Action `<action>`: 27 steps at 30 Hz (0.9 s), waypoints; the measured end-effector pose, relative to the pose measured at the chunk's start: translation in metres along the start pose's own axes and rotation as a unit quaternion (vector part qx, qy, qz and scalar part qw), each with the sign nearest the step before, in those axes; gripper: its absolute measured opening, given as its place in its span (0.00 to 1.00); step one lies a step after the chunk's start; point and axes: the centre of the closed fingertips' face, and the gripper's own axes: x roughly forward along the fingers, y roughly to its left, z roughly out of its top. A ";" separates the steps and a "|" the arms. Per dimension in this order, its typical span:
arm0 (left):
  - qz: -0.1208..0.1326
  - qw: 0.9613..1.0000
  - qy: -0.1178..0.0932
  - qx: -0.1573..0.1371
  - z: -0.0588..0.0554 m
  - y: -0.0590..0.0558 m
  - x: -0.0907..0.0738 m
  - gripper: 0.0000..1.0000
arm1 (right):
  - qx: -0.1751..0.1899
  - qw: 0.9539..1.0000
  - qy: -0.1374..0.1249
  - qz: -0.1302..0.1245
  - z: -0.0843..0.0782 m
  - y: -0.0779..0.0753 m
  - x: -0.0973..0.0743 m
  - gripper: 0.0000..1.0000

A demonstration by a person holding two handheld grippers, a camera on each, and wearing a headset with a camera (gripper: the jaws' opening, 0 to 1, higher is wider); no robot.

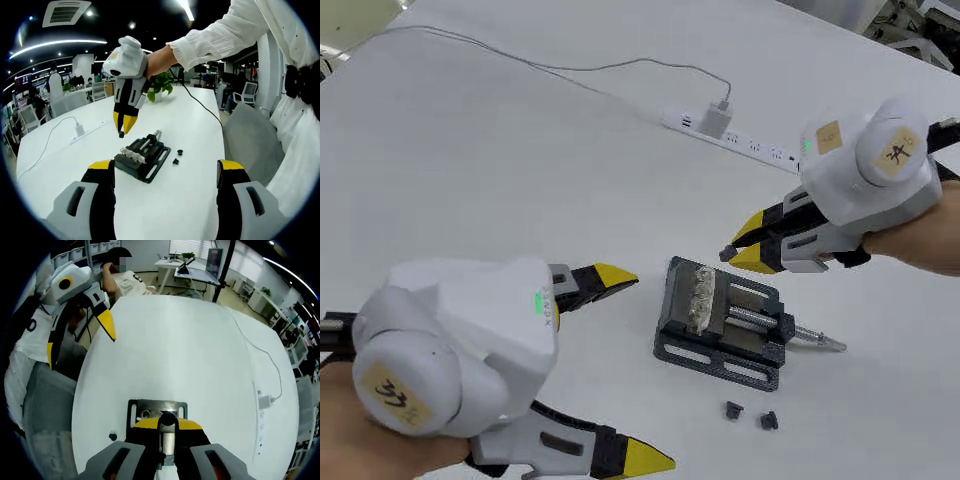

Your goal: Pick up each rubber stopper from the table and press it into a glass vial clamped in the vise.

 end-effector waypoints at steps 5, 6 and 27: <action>0.000 1.000 0.002 -0.004 -0.005 0.003 0.002 0.84 | -0.004 1.000 0.020 0.007 -0.005 0.000 0.014 0.05; 0.001 1.000 0.003 -0.002 -0.006 0.002 0.002 0.85 | -0.007 1.000 0.024 0.007 -0.006 0.000 0.016 0.05; -0.003 1.000 0.003 -0.006 -0.014 0.003 0.007 0.88 | -0.044 0.996 0.075 0.023 -0.023 -0.015 0.039 0.05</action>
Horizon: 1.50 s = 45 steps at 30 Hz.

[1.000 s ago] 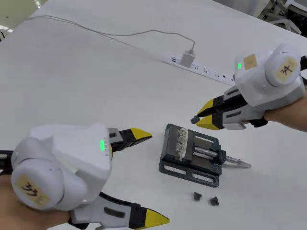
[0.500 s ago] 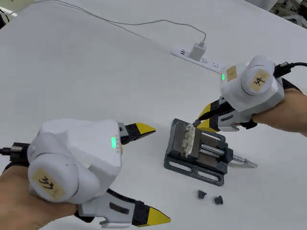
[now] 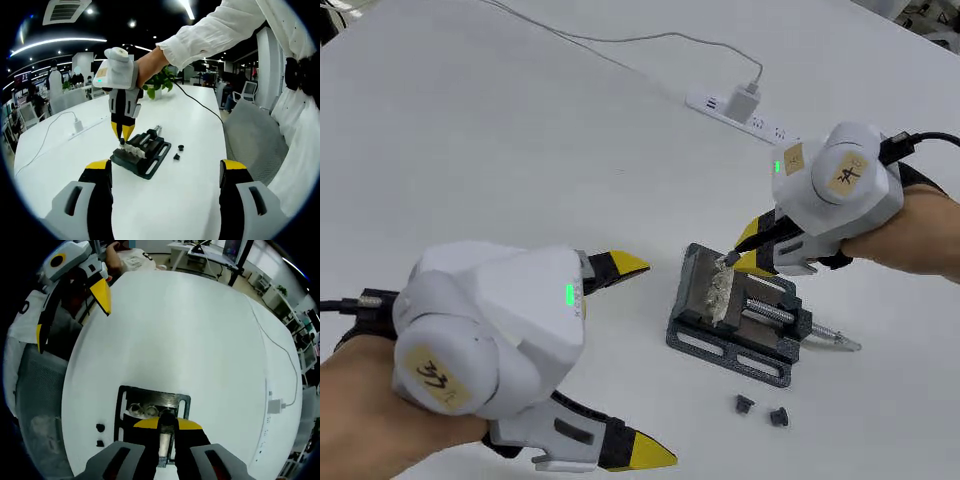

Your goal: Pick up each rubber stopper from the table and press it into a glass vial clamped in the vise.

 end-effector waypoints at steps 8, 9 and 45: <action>0.002 1.000 -0.005 -0.005 0.000 0.001 -0.003 0.87 | -0.025 0.999 0.025 0.002 0.002 0.004 -0.001 0.05; 0.002 1.000 -0.005 -0.005 0.000 0.002 -0.003 0.88 | -0.028 0.999 0.028 0.002 0.001 0.004 -0.001 0.05; 0.010 1.000 -0.019 -0.018 0.002 0.006 -0.004 0.86 | -0.035 0.996 0.077 0.013 0.004 0.005 0.001 0.07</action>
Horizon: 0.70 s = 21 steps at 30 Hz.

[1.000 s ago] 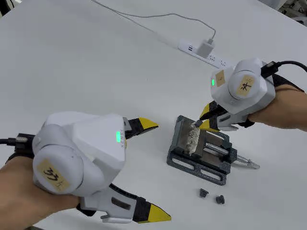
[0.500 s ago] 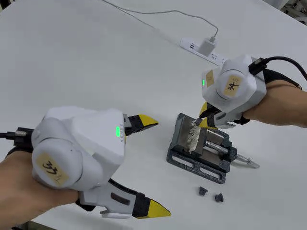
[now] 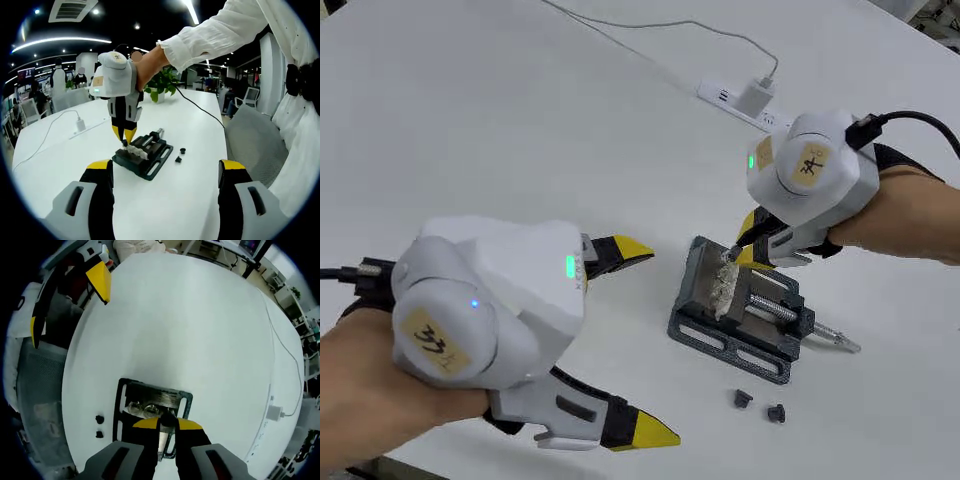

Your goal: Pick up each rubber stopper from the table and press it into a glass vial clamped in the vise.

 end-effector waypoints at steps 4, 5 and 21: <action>0.003 1.000 -0.003 -0.005 0.001 0.002 -0.001 0.86 | 0.003 1.000 -0.006 -0.002 -0.001 -0.001 0.000 0.07; 0.003 1.000 -0.003 -0.004 0.001 0.002 -0.001 0.86 | 0.004 1.000 -0.008 -0.003 -0.001 0.000 0.000 0.07; 0.001 1.000 -0.001 -0.004 0.000 0.003 -0.002 0.85 | 0.037 0.997 -0.064 -0.005 0.009 -0.003 -0.019 0.12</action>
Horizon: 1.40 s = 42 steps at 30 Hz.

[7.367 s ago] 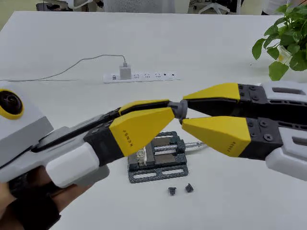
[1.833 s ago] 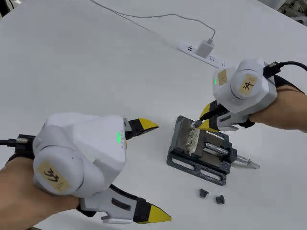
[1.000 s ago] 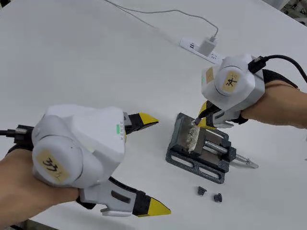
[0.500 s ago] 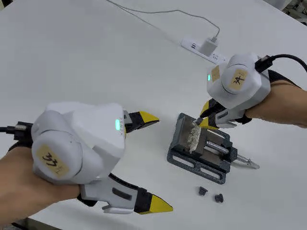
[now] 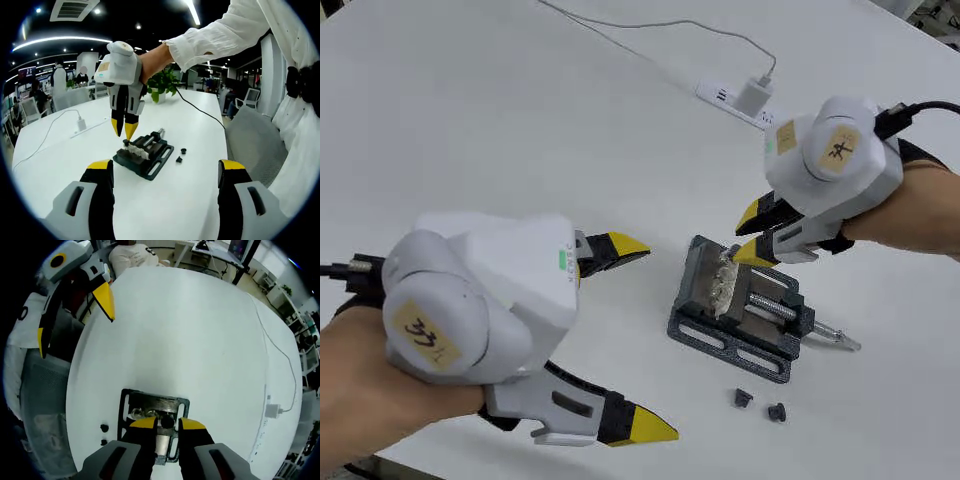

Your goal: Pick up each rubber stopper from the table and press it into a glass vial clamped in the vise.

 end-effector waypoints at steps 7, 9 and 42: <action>-0.004 1.000 0.002 0.001 0.000 -0.002 0.001 0.85 | 0.018 1.000 -0.018 -0.009 -0.005 -0.004 -0.005 0.06; -0.005 1.000 0.003 0.002 0.000 -0.001 0.001 0.86 | 0.026 0.999 -0.024 -0.008 -0.006 -0.005 -0.004 0.03; -0.019 0.999 0.028 0.003 -0.014 -0.005 0.008 0.88 | 0.029 0.999 -0.021 0.014 -0.009 0.004 0.013 0.00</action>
